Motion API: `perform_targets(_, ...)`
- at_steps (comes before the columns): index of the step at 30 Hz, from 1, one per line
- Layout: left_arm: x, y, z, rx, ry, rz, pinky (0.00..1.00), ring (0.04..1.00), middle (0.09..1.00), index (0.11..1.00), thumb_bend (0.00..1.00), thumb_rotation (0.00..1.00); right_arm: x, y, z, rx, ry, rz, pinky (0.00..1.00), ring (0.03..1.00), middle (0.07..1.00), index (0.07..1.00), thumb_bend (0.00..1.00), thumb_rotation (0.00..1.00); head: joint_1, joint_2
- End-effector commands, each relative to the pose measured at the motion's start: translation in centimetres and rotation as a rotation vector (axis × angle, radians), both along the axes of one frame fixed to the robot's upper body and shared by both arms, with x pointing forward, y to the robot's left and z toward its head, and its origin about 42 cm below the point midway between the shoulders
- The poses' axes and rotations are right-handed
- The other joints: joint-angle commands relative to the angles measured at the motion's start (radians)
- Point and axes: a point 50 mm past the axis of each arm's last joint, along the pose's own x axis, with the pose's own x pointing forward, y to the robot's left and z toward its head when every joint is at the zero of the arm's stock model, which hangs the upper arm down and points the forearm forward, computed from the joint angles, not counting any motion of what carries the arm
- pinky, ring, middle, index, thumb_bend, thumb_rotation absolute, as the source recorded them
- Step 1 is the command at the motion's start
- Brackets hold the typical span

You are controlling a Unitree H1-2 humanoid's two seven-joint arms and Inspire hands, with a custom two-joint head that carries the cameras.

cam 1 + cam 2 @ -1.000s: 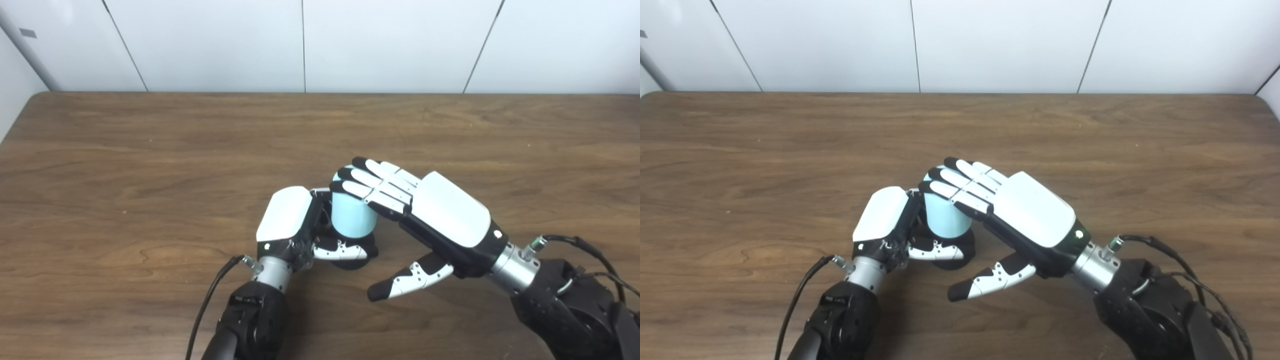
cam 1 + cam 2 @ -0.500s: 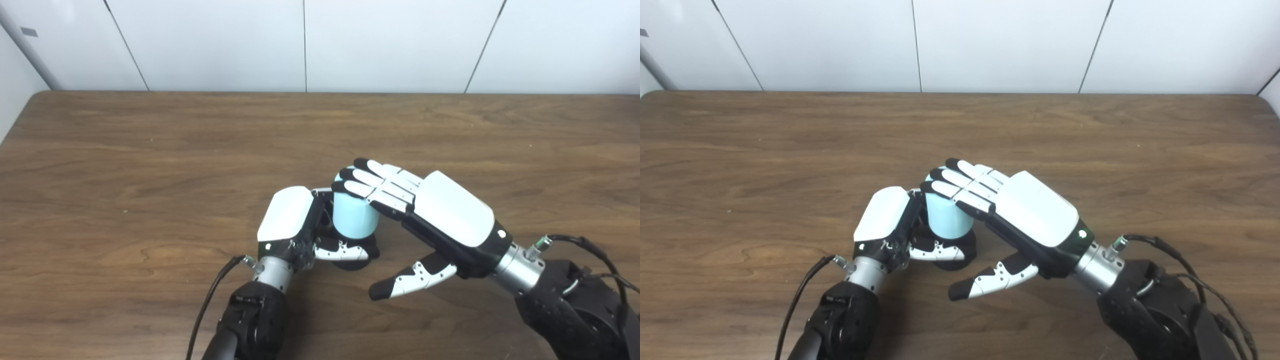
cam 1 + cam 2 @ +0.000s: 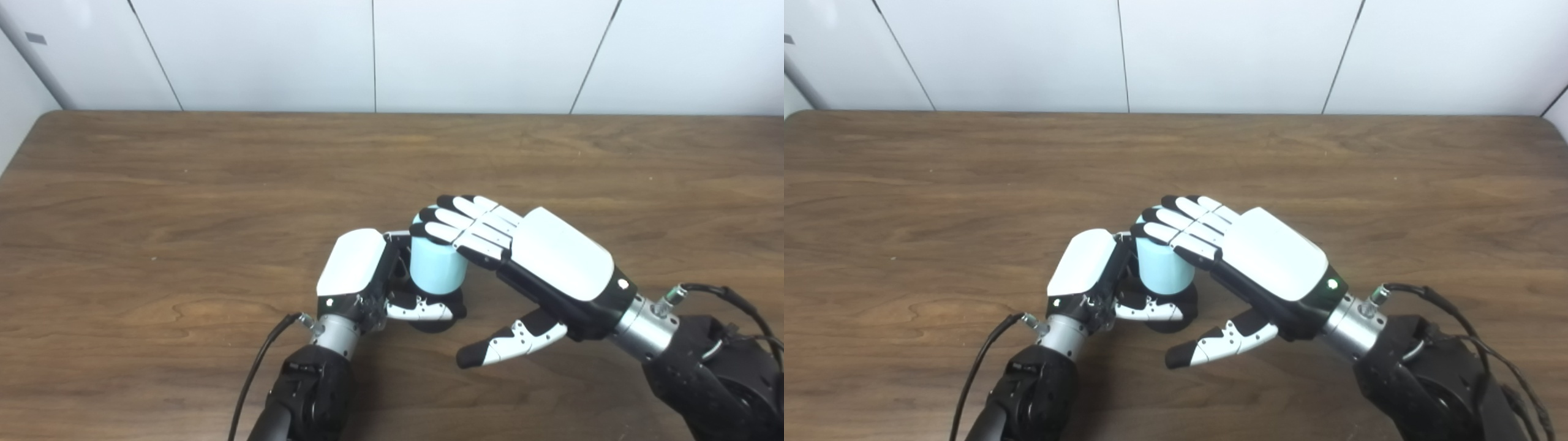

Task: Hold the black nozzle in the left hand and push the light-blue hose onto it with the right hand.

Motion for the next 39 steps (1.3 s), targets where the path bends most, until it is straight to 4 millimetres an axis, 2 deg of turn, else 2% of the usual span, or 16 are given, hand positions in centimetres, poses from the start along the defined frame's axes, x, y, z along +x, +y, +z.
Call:
perform_targets(1,0.1,0.1,0.1,-0.003,-0.007,0.013,0.41,0.470,0.443,0.504,0.52,0.00,0.0,-0.4,0.0,-0.028,0.020,-0.017,0.91,0.940,0.918,0.897,0.58,1.00,0.001,0.001)
perform_targets(7,0.1,0.1,0.1,-0.005,-0.006,0.012,0.42,0.443,0.476,0.504,0.50,0.00,0.0,-0.4,0.2,-0.021,0.016,-0.016,0.89,0.930,0.920,0.895,0.58,1.00,0.001,0.001)
perform_targets(28,0.2,0.1,0.1,-0.009,-0.005,0.014,0.40,0.418,0.449,0.520,0.50,0.00,0.6,-0.1,0.5,-0.005,-0.012,-0.020,0.89,0.936,0.916,0.890,0.58,1.00,0.004,0.003)
perform_targets(33,0.2,0.1,0.2,-0.003,-0.005,0.012,0.38,0.413,0.445,0.521,0.50,0.00,0.6,-0.2,-0.2,-0.035,0.006,-0.018,0.88,0.934,0.903,0.867,0.58,1.00,0.004,0.003)
perform_targets(39,0.3,0.1,0.2,0.004,-0.006,0.007,0.40,0.422,0.450,0.520,0.50,0.00,0.5,-0.3,-1.6,-0.091,0.069,-0.017,0.93,0.953,0.906,0.842,0.57,1.00,0.004,0.003)
